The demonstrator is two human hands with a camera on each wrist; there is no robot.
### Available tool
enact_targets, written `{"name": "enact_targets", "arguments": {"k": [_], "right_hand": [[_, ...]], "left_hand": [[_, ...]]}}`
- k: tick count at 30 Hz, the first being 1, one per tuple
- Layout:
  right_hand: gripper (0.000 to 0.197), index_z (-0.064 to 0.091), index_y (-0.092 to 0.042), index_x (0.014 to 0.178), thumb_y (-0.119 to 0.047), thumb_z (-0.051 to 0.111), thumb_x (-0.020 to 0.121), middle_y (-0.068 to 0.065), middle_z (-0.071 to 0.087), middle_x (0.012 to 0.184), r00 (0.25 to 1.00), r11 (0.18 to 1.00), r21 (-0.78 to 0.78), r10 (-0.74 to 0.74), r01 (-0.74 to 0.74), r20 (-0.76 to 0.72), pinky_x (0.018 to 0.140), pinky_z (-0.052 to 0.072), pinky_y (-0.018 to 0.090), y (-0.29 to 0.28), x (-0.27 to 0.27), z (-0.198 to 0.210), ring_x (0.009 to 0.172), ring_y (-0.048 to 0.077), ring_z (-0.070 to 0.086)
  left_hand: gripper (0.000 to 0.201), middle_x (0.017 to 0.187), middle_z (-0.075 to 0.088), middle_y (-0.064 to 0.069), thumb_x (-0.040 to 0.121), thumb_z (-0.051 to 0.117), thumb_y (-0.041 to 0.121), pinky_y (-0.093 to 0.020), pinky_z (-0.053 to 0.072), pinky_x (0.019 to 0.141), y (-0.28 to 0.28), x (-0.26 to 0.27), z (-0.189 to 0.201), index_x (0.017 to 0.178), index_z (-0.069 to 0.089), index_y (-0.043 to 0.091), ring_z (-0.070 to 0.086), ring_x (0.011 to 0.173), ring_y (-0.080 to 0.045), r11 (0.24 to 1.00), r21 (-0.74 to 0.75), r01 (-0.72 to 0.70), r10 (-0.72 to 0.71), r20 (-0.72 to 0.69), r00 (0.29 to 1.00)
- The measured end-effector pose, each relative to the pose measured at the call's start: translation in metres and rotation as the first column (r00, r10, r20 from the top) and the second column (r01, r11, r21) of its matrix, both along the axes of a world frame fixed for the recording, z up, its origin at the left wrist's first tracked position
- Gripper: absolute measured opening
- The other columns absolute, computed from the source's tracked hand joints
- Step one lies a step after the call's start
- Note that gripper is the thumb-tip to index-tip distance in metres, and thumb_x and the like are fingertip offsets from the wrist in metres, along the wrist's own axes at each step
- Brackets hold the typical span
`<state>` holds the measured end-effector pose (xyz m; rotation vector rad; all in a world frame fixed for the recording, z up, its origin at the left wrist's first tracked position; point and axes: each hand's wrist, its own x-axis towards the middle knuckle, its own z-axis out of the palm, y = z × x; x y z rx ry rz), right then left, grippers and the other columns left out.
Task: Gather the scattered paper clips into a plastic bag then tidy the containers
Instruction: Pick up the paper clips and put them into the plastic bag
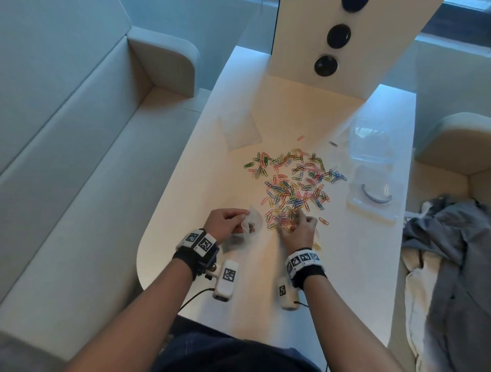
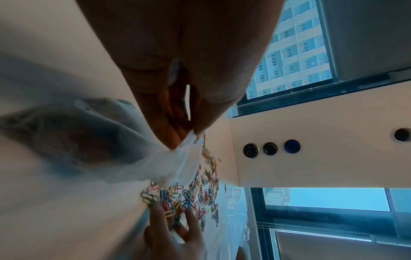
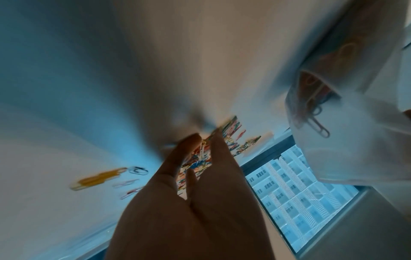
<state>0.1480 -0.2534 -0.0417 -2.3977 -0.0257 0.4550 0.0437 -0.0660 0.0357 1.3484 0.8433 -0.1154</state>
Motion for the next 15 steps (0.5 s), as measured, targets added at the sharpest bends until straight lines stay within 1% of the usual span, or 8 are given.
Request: {"name": "enact_targets", "arguments": {"k": [2,3,5,7,9,11,13,15], "right_hand": [[0.078,0.051,-0.014,0.136,-0.039,0.083,0.069,0.008,0.039,0.120,0.997,0.996,-0.048,0.074,-0.073,0.023,0.094,0.052,0.034,0.007,0.010,0.002,0.096,0.025,0.058],[0.070,0.055,-0.014,0.132,-0.039,0.082,0.072,0.008,0.041,0.121,0.994,0.992,-0.068,0.104,-0.102,0.038,0.093,0.052,0.035,0.009,0.014,0.002,0.097,0.025,0.058],[0.048,0.066,-0.010,0.121,-0.030,0.077,0.079,0.009,0.050,0.117,0.987,0.989,-0.069,0.134,-0.128,0.086,0.091,0.054,0.038,0.011,0.020,0.004,0.095,0.026,0.060],[0.027,0.073,-0.006,0.106,-0.018,0.075,0.082,0.009,0.060,0.106,0.981,0.990,-0.044,0.138,-0.133,0.135,0.087,0.055,0.039,0.008,0.025,0.004,0.088,0.025,0.062],[0.019,0.076,-0.005,0.098,-0.014,0.075,0.081,0.009,0.068,0.095,0.980,0.992,-0.037,0.126,-0.122,0.155,0.085,0.056,0.037,0.004,0.029,0.005,0.084,0.025,0.065],[0.018,0.077,-0.006,0.095,-0.015,0.077,0.079,0.009,0.073,0.091,0.991,0.998,0.003,0.064,-0.065,0.114,0.087,0.054,0.031,-0.004,0.033,0.010,0.081,0.021,0.067],[0.021,0.077,-0.008,0.097,-0.017,0.079,0.078,0.008,0.075,0.093,0.999,0.997,0.063,-0.041,0.041,-0.006,0.090,0.051,0.026,-0.014,0.034,0.015,0.083,0.016,0.067],[0.023,0.077,-0.010,0.098,-0.018,0.081,0.076,0.008,0.076,0.094,0.978,0.968,0.176,-0.156,0.179,-0.136,0.090,0.054,0.029,-0.025,0.033,0.019,0.085,0.015,0.070]], "left_hand": [[0.017,0.097,0.074,-0.014,0.090,0.064,0.006,-0.039,0.057,0.085,0.003,0.000,-0.003,0.098,0.076,0.015,0.068,0.081,-0.022,1.000,-0.013,-0.002,0.002,-0.003,1.000],[0.017,0.097,0.074,-0.014,0.090,0.064,0.006,-0.040,0.057,0.086,0.004,0.000,-0.004,0.096,0.076,0.016,0.068,0.082,-0.023,1.000,-0.022,-0.007,0.007,-0.006,1.000],[0.017,0.097,0.075,-0.014,0.089,0.065,0.007,-0.041,0.057,0.087,0.004,0.001,-0.006,0.096,0.077,0.017,0.068,0.084,-0.025,1.000,-0.023,-0.005,0.004,-0.011,1.000],[0.017,0.096,0.075,-0.014,0.089,0.065,0.008,-0.040,0.057,0.087,0.005,0.002,-0.007,0.097,0.077,0.016,0.068,0.081,-0.022,1.000,-0.021,-0.003,0.003,-0.011,1.000],[0.016,0.095,0.075,-0.012,0.089,0.065,0.008,-0.038,0.057,0.086,0.004,0.004,-0.007,0.098,0.076,0.015,0.068,0.078,-0.018,1.000,-0.027,-0.004,0.004,-0.012,1.000],[0.016,0.096,0.075,-0.012,0.090,0.064,0.007,-0.038,0.057,0.087,0.003,0.008,-0.008,0.099,0.076,0.014,0.069,0.081,-0.021,0.999,-0.034,-0.002,0.002,-0.013,1.000],[0.017,0.099,0.075,-0.013,0.090,0.064,0.008,-0.036,0.057,0.085,0.000,0.012,-0.010,0.101,0.076,0.013,0.069,0.084,-0.023,0.999,-0.031,0.011,-0.012,-0.019,1.000],[0.017,0.096,0.074,-0.013,0.090,0.064,0.007,-0.031,0.057,0.079,-0.005,0.016,-0.013,0.102,0.075,0.011,0.068,0.080,-0.020,1.000,-0.021,0.018,-0.019,-0.024,1.000]]}}
